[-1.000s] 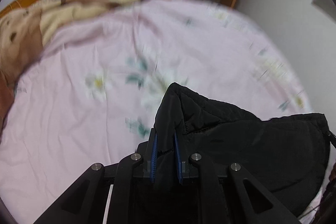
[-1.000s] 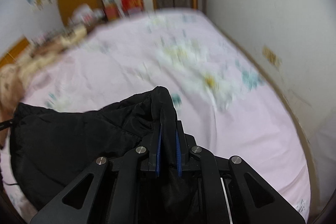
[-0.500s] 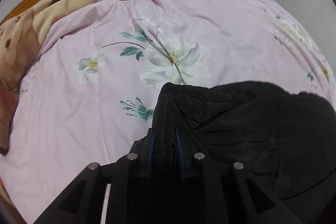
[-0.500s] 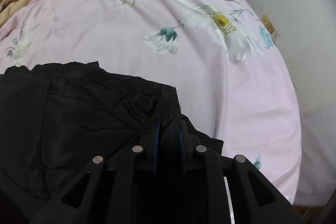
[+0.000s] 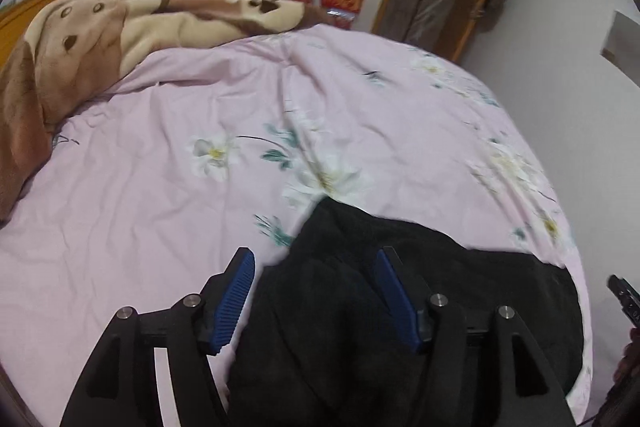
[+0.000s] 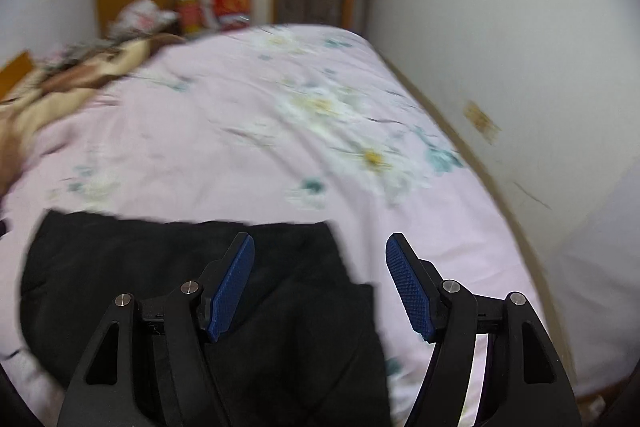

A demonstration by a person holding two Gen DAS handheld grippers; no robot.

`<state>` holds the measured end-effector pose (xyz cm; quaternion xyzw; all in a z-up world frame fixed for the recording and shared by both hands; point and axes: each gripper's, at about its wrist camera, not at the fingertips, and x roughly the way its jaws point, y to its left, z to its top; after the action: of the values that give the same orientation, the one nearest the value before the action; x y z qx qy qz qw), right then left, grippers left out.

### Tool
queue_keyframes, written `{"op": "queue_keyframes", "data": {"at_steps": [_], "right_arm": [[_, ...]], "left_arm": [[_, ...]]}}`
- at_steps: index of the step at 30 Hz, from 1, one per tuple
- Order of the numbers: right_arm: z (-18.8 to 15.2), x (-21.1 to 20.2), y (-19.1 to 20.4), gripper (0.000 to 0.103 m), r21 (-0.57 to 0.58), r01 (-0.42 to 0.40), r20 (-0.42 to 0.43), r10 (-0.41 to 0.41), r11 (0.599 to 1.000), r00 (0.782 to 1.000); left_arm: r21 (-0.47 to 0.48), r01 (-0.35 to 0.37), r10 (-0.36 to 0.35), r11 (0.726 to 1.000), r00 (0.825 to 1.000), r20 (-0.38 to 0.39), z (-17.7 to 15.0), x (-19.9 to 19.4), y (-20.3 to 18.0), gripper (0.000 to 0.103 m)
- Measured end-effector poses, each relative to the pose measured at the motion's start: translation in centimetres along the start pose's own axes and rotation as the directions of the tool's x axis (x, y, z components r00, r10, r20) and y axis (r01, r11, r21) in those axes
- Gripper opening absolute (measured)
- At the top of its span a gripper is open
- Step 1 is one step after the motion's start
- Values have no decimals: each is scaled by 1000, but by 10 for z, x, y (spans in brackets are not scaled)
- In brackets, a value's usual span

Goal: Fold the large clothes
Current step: 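Lower the held edge onto the jacket and open both grippers, then press the refolded jacket flat with both open grippers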

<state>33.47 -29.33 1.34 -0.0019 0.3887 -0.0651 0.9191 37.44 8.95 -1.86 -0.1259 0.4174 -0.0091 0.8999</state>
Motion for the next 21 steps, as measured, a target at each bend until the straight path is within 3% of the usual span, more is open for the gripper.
{"op": "queue_keyframes", "data": {"at_steps": [4,8,11,14,17,21], "right_arm": [[-32,-17,29,69,-20,-84,9,85,996,996],[-64,-9,60,69,-48,-119,-6,119,992,993],[-79,5,77,69,-70,-152,-37,150,986,988],[-90,33,80,69,-50,-160,-101,154,986,983],[-101,55,76,69,-25,-179,-124,175,984,977],[-114,81,88,70,-103,-127,-172,108,987,979]], "left_arm": [[128,77,-76,989,997,-19,-38,-14,-50,63],[225,73,-64,972,997,-49,-72,3,-88,63],[197,74,-47,978,989,-140,-87,33,-95,63],[190,67,-44,980,991,-126,-94,50,-91,65],[239,52,-13,970,987,-161,-104,71,-93,66],[246,37,10,969,982,-186,-114,96,-92,66]]}}
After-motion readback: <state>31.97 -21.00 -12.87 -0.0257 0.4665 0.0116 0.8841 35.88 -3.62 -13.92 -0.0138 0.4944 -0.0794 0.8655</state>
